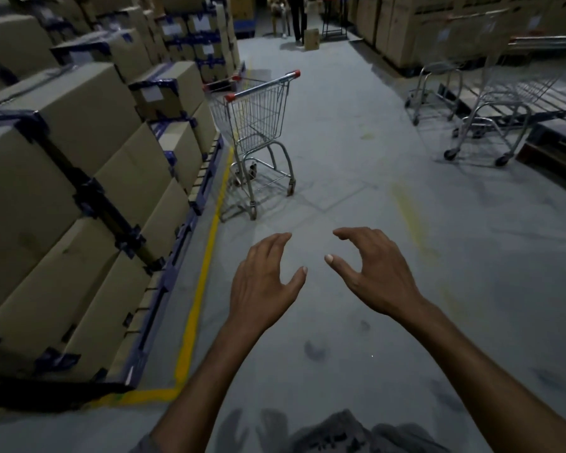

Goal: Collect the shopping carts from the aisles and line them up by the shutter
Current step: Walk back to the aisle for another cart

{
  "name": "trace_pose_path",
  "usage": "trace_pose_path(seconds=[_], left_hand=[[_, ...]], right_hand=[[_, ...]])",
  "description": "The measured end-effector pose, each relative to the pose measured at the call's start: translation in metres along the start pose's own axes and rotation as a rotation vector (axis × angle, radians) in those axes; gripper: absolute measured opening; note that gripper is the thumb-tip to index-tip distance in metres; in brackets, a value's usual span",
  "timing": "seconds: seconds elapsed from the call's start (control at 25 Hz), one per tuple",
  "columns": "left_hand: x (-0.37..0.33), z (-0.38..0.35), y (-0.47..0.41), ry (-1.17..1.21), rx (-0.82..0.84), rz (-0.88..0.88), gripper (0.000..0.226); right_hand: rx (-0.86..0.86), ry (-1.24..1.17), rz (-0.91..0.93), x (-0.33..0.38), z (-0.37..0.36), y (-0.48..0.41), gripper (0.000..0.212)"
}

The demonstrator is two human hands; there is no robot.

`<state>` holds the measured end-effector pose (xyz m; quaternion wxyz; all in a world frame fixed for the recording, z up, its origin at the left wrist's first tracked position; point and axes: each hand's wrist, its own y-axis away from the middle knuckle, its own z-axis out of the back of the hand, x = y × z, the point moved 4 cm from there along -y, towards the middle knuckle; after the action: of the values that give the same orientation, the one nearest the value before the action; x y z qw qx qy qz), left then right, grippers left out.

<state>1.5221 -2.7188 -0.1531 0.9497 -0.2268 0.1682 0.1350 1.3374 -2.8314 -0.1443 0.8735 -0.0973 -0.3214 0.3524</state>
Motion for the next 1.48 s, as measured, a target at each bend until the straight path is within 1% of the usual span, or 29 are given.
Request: trace_pose_path(seconds=[0.2,0.36,0.52,0.72,0.8,0.88,1.0,1.12,1.28,1.4,1.48], left_hand=[[0.034,-0.047,-0.117,-0.026,0.003,-0.031,0.061],[0.052,-0.094,-0.217,-0.063,0.009,-0.048,0.062],[0.066,-0.126,-0.318,-0.054,0.002,-0.013,0.061],[0.077,-0.125,-0.430,-0.040,-0.158,-0.003,0.051],[0.090,-0.128,-0.470,-0.056,-0.194,-0.010,0.047],[0.111,-0.134,-0.510,-0.057,-0.214,-0.026,0.045],[0.161,-0.147,-0.576,-0.098,-0.229,-0.047,0.045],[0.218,-0.163,-0.647,-0.103,-0.221,-0.001,0.046],[0.285,-0.186,-0.733,-0.094,-0.119,0.078,0.053],[0.326,-0.198,-0.792,-0.066,-0.076,0.093,0.056],[0.342,-0.207,-0.823,-0.060,-0.067,0.086,0.057]], right_hand=[[-0.010,-0.057,-0.030,-0.046,-0.036,-0.110,0.045],[-0.011,-0.066,0.016,-0.095,-0.064,-0.208,0.046],[0.014,-0.087,0.049,-0.146,-0.088,-0.311,0.046],[0.086,-0.019,0.118,-0.185,-0.120,-0.433,0.047],[0.088,0.003,0.129,-0.198,-0.138,-0.480,0.046],[0.091,0.021,0.136,-0.210,-0.161,-0.526,0.046],[0.114,0.056,0.154,-0.222,-0.202,-0.601,0.048],[0.121,0.074,0.161,-0.228,-0.238,-0.673,0.051],[0.105,0.077,0.140,-0.226,-0.269,-0.762,0.052],[0.083,0.050,0.128,-0.226,-0.284,-0.824,0.051],[0.074,0.039,0.128,-0.226,-0.294,-0.859,0.051]])
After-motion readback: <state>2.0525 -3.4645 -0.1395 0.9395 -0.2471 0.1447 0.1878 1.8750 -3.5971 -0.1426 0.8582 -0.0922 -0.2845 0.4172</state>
